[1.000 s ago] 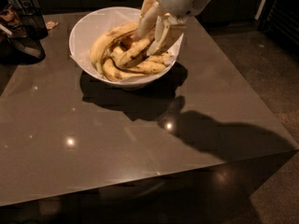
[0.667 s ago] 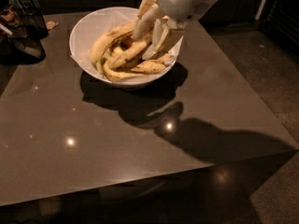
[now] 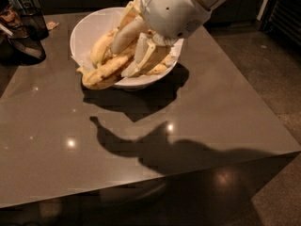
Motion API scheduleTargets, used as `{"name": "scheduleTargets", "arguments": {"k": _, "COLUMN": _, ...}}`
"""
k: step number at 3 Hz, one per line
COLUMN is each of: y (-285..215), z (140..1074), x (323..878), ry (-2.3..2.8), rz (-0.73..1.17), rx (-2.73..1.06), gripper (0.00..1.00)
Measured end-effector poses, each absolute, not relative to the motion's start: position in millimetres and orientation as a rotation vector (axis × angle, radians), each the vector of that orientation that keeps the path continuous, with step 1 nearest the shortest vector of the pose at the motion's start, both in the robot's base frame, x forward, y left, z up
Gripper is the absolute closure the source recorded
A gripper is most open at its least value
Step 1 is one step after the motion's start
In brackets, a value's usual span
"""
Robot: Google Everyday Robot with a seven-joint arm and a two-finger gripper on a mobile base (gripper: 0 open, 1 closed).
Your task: Pick banana from white bowl
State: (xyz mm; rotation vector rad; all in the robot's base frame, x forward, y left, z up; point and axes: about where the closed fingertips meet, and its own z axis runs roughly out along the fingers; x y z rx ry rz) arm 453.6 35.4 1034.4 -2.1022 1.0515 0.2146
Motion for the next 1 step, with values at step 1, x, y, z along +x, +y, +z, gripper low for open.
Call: {"name": "scheduleTargets", "arguments": {"k": 1, "y": 48.2, "z": 1036.5, "x": 429.7, "ry": 1.0, "rz": 0.274, "rx": -2.105, "gripper": 1.0}}
